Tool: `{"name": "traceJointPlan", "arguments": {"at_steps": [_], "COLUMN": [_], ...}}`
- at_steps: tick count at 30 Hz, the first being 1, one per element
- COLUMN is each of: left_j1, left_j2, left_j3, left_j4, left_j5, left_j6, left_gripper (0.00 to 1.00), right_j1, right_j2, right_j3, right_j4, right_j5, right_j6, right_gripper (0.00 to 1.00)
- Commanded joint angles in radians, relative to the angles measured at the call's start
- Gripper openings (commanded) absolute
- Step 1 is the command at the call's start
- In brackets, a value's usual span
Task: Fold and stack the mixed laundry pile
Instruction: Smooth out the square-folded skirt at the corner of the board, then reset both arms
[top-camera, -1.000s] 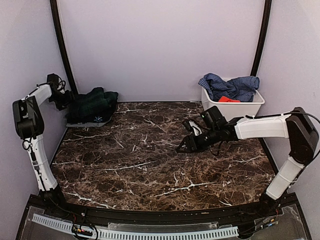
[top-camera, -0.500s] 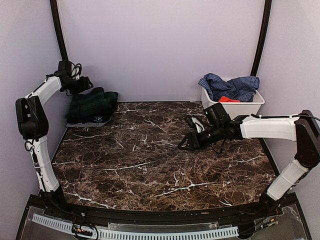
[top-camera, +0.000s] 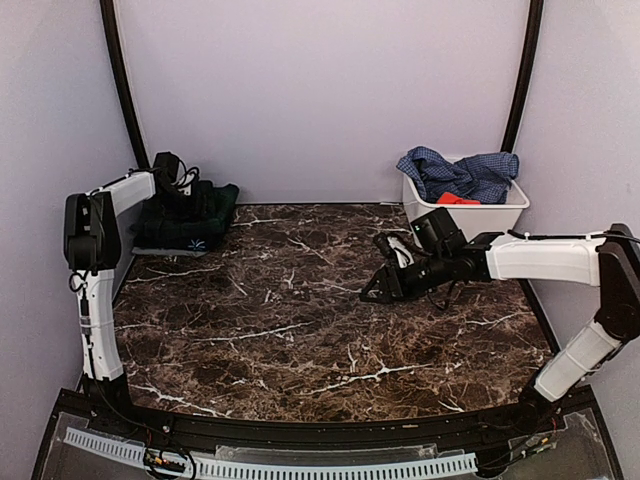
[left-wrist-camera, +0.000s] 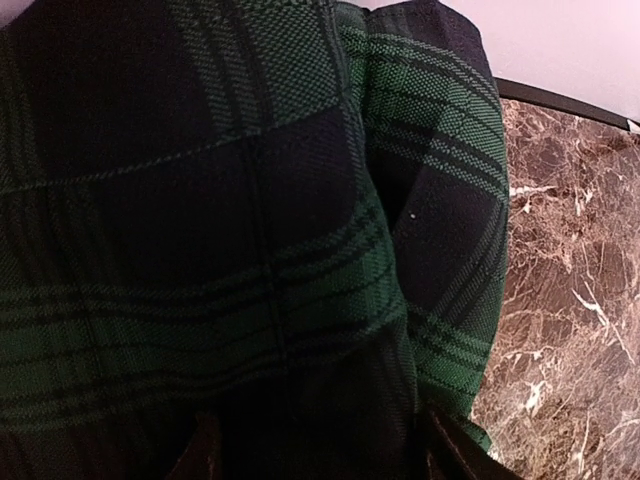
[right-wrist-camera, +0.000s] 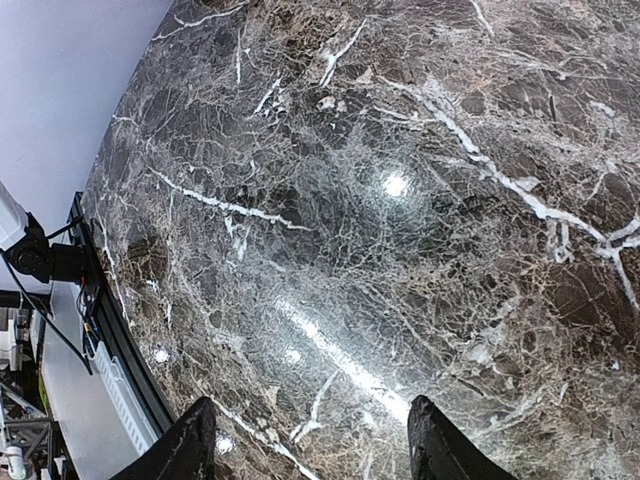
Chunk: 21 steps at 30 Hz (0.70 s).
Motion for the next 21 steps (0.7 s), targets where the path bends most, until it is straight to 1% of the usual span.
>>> {"name": "traceJointPlan", "arguments": {"at_steps": [1, 5, 7, 9, 10, 14, 16, 17, 20, 21], "left_j1": [0.004, 0.004, 0.003, 0.004, 0.004, 0.003, 0.004, 0.003, -0.001, -0.014], "left_j2": [-0.146, -0.257, -0.316, -0.382, -0.408, -0.559, -0.626, -0.663, -0.737, -0.755], "left_j3": [-0.068, -0.063, -0.056, -0.067, -0.075, -0.159, -0.214, -0.247, -0.32, -0.342], "left_j4": [-0.087, -0.074, -0.074, -0.064, -0.046, 0.028, 0.066, 0.074, 0.066, 0.065], "left_j5": [-0.031, -0.058, -0.071, -0.087, -0.093, -0.102, -0.068, -0.025, 0.051, 0.069], "left_j6": [0.026, 0.024, 0.029, 0.026, 0.022, -0.004, -0.045, -0.072, -0.131, -0.151], "left_gripper": [0.66, 0.71, 0.73, 0.91, 0.97, 0.99, 0.99, 0.99, 0.99, 0.99], "right_j1": [-0.005, -0.005, -0.005, -0.005, -0.005, -0.012, -0.024, -0.031, -0.059, -0.069], "right_j2": [-0.04, -0.07, -0.083, -0.101, -0.112, -0.169, -0.201, -0.219, -0.29, -0.319], "right_j3": [0.0, 0.024, 0.041, 0.063, 0.076, 0.141, 0.185, 0.2, 0.22, 0.212], "right_j4": [0.005, -0.018, -0.039, -0.075, -0.086, -0.164, -0.194, -0.206, -0.219, -0.213], "right_j5": [0.013, 0.03, 0.05, 0.084, 0.107, 0.209, 0.261, 0.282, 0.34, 0.35], "right_j6": [-0.01, -0.024, -0.041, -0.064, -0.076, -0.135, -0.163, -0.174, -0.193, -0.192], "right_gripper": [0.63, 0.65, 0.68, 0.71, 0.74, 0.84, 0.88, 0.9, 0.98, 0.99]}}
